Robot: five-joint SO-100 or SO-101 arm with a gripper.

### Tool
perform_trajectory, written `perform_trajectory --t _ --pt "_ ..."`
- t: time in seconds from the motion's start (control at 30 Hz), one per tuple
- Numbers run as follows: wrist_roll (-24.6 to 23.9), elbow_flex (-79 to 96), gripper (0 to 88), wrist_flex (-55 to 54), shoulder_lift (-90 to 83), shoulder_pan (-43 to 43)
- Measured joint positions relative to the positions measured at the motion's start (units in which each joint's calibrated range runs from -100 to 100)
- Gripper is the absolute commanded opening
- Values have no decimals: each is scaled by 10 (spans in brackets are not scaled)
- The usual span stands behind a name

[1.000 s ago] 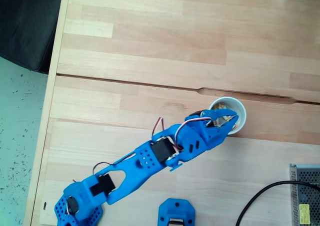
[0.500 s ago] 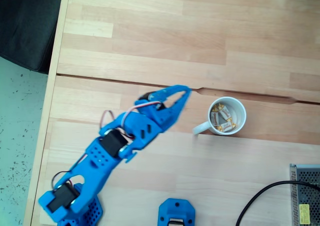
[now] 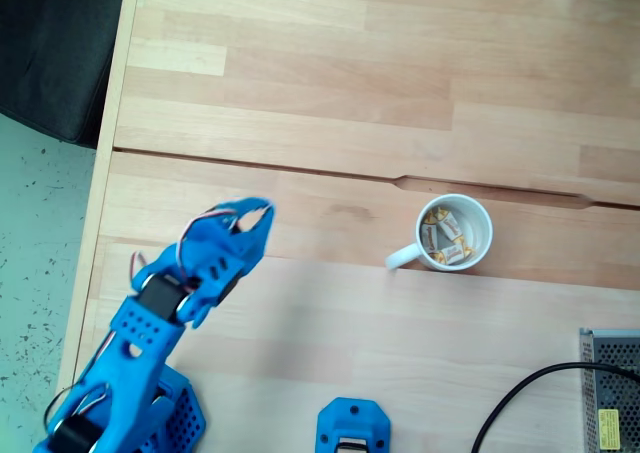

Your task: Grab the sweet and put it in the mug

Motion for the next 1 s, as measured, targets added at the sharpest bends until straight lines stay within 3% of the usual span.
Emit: perform_trajectory --t 0.37,0.8,1.0 --pt "0 359 0 0 -225 -55" --pt "0 599 0 0 -438 -143" --pt "49 645 0 -1 -512 -165"
